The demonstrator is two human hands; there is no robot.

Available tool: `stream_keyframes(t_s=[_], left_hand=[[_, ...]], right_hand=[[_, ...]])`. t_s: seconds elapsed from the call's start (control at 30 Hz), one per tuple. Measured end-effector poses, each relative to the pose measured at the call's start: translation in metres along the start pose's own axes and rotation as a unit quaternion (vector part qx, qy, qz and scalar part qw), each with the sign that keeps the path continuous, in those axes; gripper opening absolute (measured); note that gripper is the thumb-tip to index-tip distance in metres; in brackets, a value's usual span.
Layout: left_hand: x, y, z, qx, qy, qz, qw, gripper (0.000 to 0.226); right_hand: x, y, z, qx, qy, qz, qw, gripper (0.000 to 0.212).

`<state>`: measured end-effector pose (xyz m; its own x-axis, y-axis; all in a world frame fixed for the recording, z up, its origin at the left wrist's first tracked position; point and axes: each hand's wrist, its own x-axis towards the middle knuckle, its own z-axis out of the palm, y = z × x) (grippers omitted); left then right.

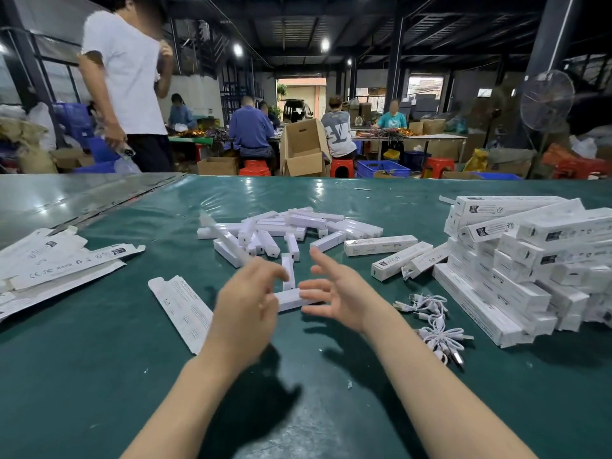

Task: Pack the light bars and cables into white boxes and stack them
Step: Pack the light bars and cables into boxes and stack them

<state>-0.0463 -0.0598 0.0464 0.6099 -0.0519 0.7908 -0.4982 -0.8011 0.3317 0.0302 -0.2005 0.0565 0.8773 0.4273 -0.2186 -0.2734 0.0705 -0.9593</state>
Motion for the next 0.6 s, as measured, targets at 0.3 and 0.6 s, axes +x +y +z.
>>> stream_keyframes(t_s=[0.3,0.6], left_hand=[[-0.001,0.028,0.012,-0.032,-0.193,0.147,0.970,0.029],[-0.007,0.005,0.013,-0.107,-0.045,-0.068,0.991,0.025]], right_hand=[[0.001,0.007,-0.009,0.046,-0.085,0.000,0.995,0.036],[0.006,0.004,-0.021,0.232,-0.030,-0.061,0.970,0.008]])
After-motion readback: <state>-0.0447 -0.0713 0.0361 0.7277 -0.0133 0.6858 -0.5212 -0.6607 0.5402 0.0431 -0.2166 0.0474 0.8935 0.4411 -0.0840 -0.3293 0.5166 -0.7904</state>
